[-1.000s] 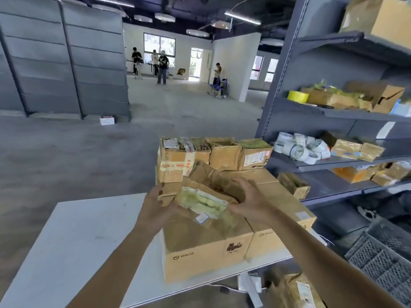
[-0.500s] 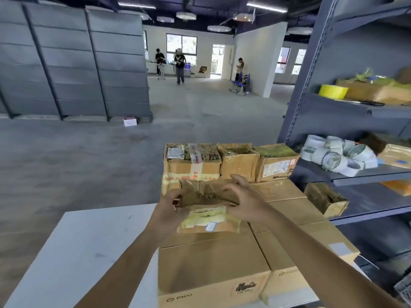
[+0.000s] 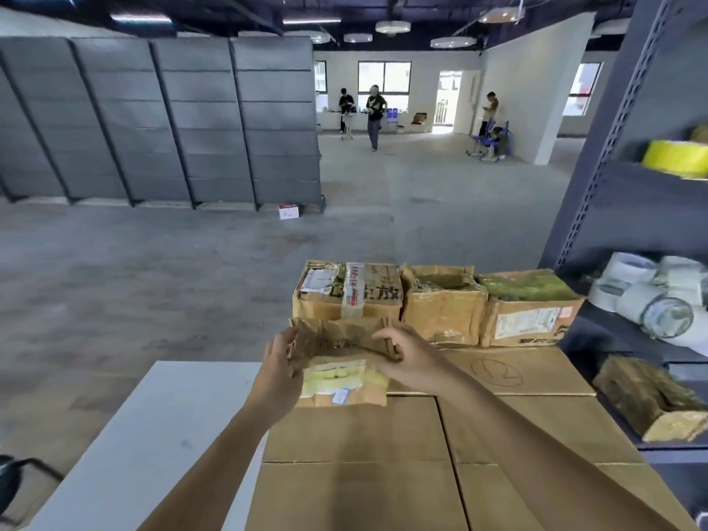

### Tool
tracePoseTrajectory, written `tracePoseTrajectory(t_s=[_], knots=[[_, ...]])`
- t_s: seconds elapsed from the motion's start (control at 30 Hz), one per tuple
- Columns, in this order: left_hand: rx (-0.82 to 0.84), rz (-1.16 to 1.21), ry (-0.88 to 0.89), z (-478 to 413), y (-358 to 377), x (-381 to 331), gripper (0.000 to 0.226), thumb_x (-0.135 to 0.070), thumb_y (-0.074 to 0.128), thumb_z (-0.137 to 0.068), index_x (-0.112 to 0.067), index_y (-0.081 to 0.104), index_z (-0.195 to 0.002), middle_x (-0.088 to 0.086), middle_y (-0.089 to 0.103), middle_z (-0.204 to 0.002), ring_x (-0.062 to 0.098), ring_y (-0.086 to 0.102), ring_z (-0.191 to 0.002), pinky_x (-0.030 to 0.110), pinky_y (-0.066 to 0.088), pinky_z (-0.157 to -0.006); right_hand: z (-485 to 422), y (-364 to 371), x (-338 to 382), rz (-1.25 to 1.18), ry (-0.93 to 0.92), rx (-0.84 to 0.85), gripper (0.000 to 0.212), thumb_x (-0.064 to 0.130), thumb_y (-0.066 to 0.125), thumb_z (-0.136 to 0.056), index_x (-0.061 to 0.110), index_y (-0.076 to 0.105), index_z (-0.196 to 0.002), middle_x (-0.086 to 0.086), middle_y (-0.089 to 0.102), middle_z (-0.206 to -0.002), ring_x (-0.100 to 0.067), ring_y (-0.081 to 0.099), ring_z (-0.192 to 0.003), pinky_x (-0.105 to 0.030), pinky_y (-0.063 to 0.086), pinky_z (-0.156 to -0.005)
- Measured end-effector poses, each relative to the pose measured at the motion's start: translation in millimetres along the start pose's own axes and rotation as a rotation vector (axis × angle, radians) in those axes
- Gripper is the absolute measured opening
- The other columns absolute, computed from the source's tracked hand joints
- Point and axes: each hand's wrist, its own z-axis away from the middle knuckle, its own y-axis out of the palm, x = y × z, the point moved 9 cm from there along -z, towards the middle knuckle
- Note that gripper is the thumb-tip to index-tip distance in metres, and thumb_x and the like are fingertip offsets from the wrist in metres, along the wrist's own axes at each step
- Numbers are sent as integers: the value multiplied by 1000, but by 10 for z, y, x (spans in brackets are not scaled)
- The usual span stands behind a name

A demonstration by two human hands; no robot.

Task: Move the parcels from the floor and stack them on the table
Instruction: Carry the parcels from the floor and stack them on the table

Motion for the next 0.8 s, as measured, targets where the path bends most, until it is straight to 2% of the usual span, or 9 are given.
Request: tracePoseTrajectory(t_s=[0.07,0.13,0.17,0.23,0.3,0.4,0.57,0.7,0.8], knots=[[58,-26,-86,-32,80,158,71,1,50,-84,-26,24,-145,1,35,-129,13,48,-99,11,41,-61,-46,83,-87,-2,57,63,51,52,58,-87,39,44,-134,12,50,-135,-6,55,-112,-29,48,-90],[49,-10,-164,-88,93,305,77,-3,55,-84,-21,17,-149,4,35,-135,15,46,-102,11,36,-58,-62,132,-156,-7,109,104,50,47,57,-89,39,43,-135,14,55,-123,-4,60,-96,-27,51,-77],[25,6,-195,-116,71,349,74,-5,55,-85,-17,18,-149,5,39,-135,15,48,-103,12,36,-58,-64,152,-175,-30,124,117,47,46,58,-89,40,44,-133,15,54,-122,-2,59,-95,-26,51,-73],[-11,15,-183,-196,21,329,56,-5,49,-87,-13,36,-142,2,55,-115,10,56,-86,18,38,-56,-65,191,-178,-121,140,128,41,40,63,-87,40,49,-126,16,53,-120,-3,60,-98,-26,55,-73],[2,35,-106,-285,7,219,42,-1,45,-86,-18,57,-122,-6,61,-91,10,56,-75,20,41,-57,-78,215,-165,-145,151,99,35,34,66,-85,37,52,-117,13,55,-117,-5,62,-98,-25,56,-73],[-1,76,-30,-393,-29,173,42,4,45,-83,-30,64,-98,-11,63,-89,16,58,-82,9,39,-58,-127,190,-132,-95,144,0,32,29,62,-86,39,51,-113,19,55,-117,1,54,-105,-18,46,-76],[10,34,-120,-427,-56,467,48,3,48,-82,-20,52,-124,1,59,-102,16,55,-81,19,39,-58,-210,277,-79,-45,144,-20,28,31,61,-89,40,52,-114,32,49,-104,15,50,-96,-11,42,-71],[87,5,-56,-457,12,536,62,2,48,-82,-25,39,-137,-4,50,-120,15,50,-99,16,37,-62,-249,253,-47,0,142,-53,24,31,59,-92,37,54,-114,27,52,-105,0,56,-99,-18,46,-75],[131,88,-41,-487,61,535,64,2,48,-85,-20,33,-143,-1,48,-128,19,50,-113,22,39,-77,-253,206,-33,15,142,-117,18,32,60,-92,34,58,-110,24,54,-101,-4,57,-99,-21,46,-76]])
